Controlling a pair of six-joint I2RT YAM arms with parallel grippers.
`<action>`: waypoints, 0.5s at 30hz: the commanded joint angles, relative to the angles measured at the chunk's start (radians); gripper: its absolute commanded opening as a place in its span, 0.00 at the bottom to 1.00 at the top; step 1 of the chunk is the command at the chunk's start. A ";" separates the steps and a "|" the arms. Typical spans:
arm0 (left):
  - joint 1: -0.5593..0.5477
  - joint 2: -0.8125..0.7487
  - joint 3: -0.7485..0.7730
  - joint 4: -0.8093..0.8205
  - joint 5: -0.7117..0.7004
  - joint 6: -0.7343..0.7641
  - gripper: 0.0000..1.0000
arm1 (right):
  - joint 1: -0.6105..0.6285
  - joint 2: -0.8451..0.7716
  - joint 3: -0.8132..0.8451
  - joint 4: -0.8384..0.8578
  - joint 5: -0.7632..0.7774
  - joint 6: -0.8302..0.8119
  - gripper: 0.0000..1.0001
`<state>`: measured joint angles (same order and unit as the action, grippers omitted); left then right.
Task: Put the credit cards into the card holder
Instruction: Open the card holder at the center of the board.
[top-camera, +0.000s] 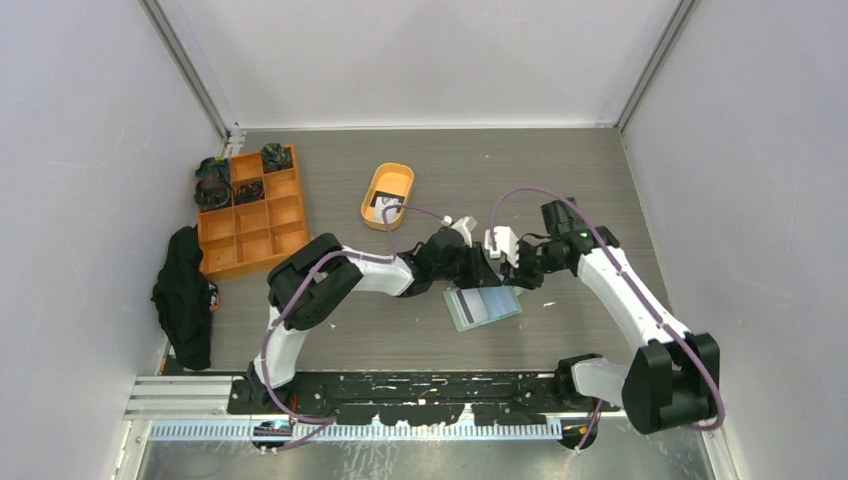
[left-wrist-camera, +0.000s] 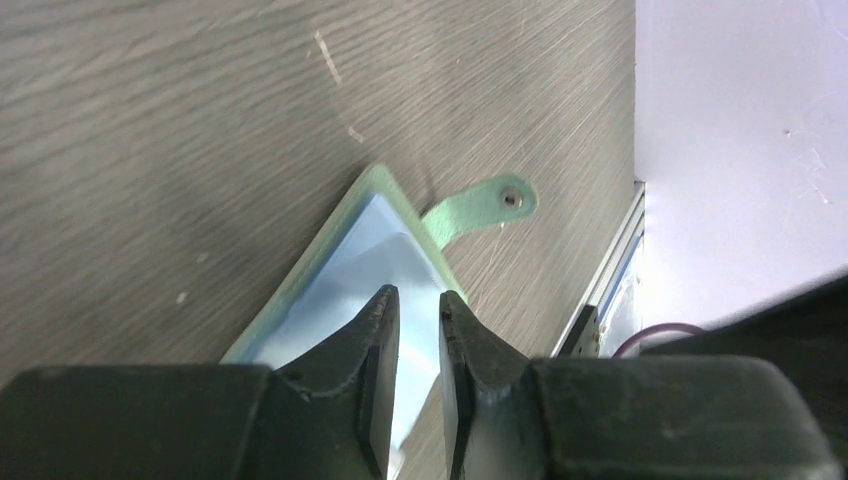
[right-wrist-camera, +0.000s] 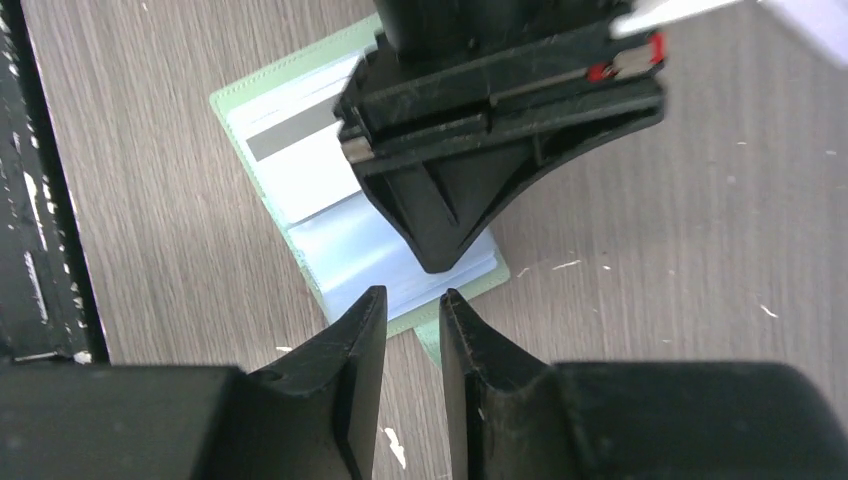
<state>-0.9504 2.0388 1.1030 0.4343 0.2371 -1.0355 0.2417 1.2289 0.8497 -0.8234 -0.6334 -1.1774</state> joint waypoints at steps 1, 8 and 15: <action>-0.012 0.066 0.103 0.016 0.066 0.002 0.23 | -0.076 -0.088 0.040 -0.071 -0.206 0.037 0.33; -0.005 -0.018 0.061 0.051 0.022 0.061 0.24 | -0.102 -0.079 0.066 -0.128 -0.279 0.022 0.33; 0.066 -0.369 -0.152 0.027 -0.138 0.279 0.31 | -0.131 -0.123 0.140 -0.021 -0.227 0.273 0.62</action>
<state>-0.9298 1.8977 0.9993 0.4355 0.2039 -0.9272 0.1204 1.1534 0.9112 -0.9325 -0.8639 -1.0828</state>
